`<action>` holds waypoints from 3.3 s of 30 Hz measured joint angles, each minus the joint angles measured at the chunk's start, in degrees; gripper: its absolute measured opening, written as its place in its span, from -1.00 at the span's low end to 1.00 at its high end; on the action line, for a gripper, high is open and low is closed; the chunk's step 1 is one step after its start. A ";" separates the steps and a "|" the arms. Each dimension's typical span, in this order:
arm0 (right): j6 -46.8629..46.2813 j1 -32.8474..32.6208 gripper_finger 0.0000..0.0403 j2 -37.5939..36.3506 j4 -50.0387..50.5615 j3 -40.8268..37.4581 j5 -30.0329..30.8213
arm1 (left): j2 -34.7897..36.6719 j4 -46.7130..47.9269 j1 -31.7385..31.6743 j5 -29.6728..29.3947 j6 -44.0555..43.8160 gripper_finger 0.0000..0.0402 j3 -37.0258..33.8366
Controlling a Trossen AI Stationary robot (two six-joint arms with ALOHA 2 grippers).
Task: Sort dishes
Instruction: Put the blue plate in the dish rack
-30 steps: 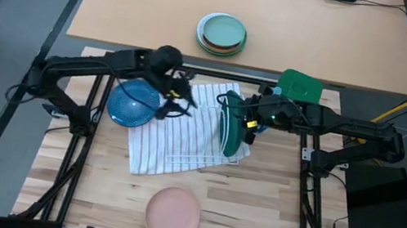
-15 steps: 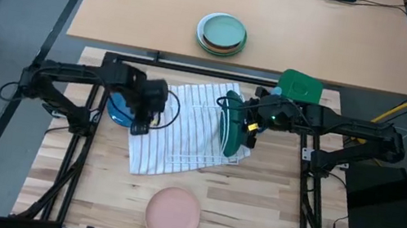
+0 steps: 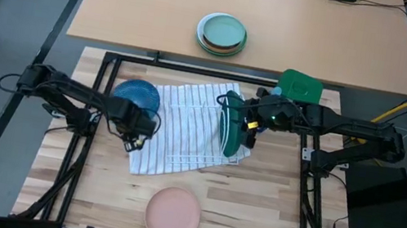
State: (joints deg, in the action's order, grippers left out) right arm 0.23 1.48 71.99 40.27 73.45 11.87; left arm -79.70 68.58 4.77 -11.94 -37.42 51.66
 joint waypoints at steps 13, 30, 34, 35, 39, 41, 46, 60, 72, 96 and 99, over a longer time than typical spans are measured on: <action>0.00 0.00 -0.08 0.00 0.67 0.00 -0.01 | 0.00 -8.22 8.16 -15.21 -8.35 -0.29 -6.58; 0.00 0.00 -0.08 0.00 0.53 0.00 0.01 | 0.00 -22.04 12.88 -29.16 -13.67 -0.29 -15.45; 0.00 0.02 -0.08 0.00 0.53 0.00 0.03 | 0.00 -25.60 12.85 -29.22 -13.56 -0.29 -17.55; 0.01 0.01 -0.08 0.00 0.53 0.00 0.03 | 0.00 -26.69 12.85 -29.36 -13.40 -0.29 -18.24; 0.02 0.02 -0.08 0.00 0.53 0.00 0.03 | 0.00 -27.57 12.85 -32.42 -14.98 -0.29 -19.63; 0.02 0.02 -0.08 0.00 0.54 0.00 0.03 | 0.00 -27.66 12.85 -33.96 -15.73 -0.29 -19.93; 0.02 0.01 -0.08 0.00 0.55 0.00 0.03 | 0.00 -27.87 12.85 -34.61 -15.77 -0.29 -20.45; 0.02 0.02 -0.08 0.00 0.57 0.00 0.05 | 0.00 -30.89 12.75 -34.71 -16.94 -0.38 -23.17; 0.02 0.02 -0.08 0.00 0.55 0.00 0.05 | 0.07 -31.30 13.57 -36.49 -14.39 -0.92 -22.60; 0.02 0.02 -0.08 0.00 0.59 0.00 0.04 | 4.06 -31.90 18.19 -34.87 -28.51 -0.98 -14.91; 0.03 0.02 -0.08 -0.01 0.60 0.00 0.04 | 7.31 -31.61 18.17 -35.24 -28.50 -1.00 -14.91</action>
State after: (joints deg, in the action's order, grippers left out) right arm 0.26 1.50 71.98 40.87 73.45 11.91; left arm -72.39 36.97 22.94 -47.18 -65.93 36.75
